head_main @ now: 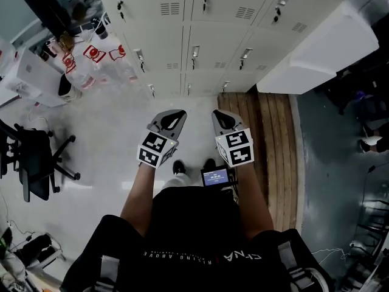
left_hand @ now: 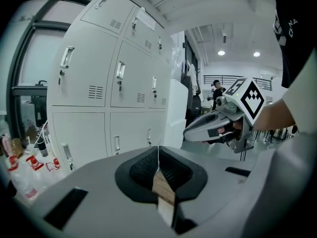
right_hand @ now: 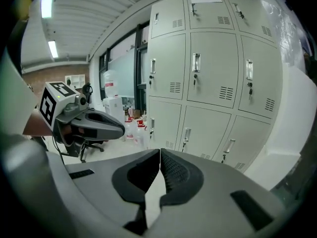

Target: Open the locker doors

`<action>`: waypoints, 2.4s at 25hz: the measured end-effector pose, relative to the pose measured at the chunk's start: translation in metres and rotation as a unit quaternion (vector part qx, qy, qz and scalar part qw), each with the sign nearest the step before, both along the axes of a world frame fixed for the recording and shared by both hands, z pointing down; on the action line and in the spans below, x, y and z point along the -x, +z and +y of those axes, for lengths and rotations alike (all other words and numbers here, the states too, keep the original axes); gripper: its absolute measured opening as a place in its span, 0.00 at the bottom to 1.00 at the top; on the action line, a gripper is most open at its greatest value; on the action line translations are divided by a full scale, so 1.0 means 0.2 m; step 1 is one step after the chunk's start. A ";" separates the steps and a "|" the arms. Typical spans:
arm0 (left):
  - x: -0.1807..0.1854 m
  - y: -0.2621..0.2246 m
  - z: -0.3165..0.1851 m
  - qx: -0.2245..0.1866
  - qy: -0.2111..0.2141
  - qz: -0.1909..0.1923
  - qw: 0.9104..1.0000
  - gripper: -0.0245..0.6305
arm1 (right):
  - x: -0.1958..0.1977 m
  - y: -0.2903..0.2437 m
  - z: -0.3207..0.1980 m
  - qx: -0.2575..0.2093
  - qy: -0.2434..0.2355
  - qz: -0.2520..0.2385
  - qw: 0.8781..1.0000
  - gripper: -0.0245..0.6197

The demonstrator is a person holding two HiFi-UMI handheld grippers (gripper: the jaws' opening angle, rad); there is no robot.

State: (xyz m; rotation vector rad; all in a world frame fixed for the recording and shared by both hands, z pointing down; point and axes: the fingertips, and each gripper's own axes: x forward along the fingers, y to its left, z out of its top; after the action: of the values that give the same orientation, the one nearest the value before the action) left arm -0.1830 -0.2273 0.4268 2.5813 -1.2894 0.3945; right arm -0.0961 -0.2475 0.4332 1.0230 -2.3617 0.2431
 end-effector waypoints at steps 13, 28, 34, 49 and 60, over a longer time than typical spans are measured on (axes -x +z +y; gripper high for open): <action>-0.07 0.01 -0.48 0.006 -0.048 -0.012 0.999 0.07 | -0.04 -0.01 -0.51 -0.002 -0.053 -0.014 0.999 0.08; -0.16 0.09 -0.82 0.035 -0.063 -0.012 0.997 0.07 | -0.11 0.02 -0.91 0.028 -0.061 -0.050 0.996 0.08; -0.12 0.05 -0.90 0.039 -0.044 0.002 0.998 0.07 | -0.04 -0.05 -0.98 0.029 -0.048 -0.070 0.996 0.08; -0.16 0.35 -1.08 0.087 -0.003 -0.048 0.995 0.07 | -0.02 0.12 -1.07 0.043 -0.091 -0.015 0.995 0.08; -0.07 0.76 -1.48 0.127 -0.066 -0.048 0.989 0.07 | 0.06 0.37 -1.32 0.033 -0.136 0.030 0.990 0.08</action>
State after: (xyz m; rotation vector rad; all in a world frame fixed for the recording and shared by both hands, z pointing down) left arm -0.1697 -0.5230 0.5784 2.2787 -1.3362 0.6217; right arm -0.1078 -0.5113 0.5072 0.6570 -2.3885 0.1836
